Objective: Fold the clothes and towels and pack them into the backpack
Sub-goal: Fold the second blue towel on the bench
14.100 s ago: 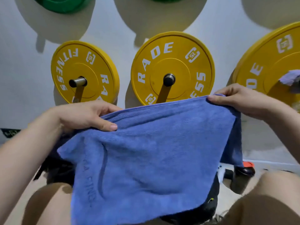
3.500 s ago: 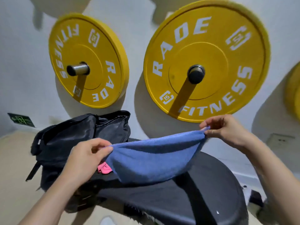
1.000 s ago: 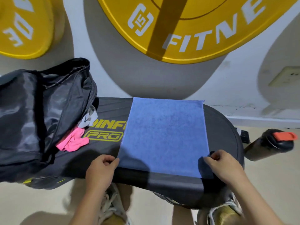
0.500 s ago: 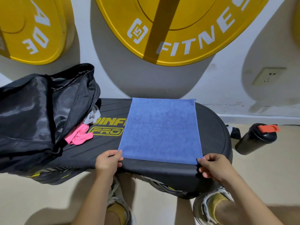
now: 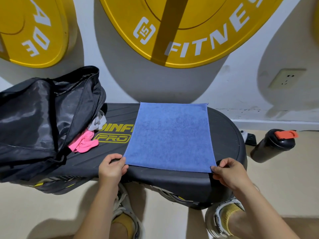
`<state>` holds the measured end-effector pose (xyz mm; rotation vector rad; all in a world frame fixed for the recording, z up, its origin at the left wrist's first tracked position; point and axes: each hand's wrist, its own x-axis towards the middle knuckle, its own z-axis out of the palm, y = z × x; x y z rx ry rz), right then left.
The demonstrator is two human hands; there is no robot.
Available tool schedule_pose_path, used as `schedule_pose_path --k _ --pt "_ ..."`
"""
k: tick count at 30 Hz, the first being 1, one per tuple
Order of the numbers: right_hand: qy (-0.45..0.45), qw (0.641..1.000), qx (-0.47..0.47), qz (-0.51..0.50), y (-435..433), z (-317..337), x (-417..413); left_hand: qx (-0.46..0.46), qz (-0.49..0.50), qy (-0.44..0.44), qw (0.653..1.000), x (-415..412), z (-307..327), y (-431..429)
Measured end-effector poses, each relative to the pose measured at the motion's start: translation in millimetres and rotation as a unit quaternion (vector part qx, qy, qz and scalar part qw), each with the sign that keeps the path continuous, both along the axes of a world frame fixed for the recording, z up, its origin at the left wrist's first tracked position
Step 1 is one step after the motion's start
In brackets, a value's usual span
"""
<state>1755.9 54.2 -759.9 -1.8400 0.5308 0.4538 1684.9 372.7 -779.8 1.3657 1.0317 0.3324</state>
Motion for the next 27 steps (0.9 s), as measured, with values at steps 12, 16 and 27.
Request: schedule_pose_path --k 12,16,27 --pt "-0.02 0.982 -0.103 0.159 -11 -9 4 0.152 -0.14 0.114 0.972 -11 -7 13" --pt "-0.031 0.968 -0.153 0.198 -11 -5 5 0.163 -0.189 0.102 0.963 -16 -3 14" --pt "-0.302 0.807 -0.287 0.418 33 -25 -25 0.276 -0.248 0.075 0.925 -17 -6 12"
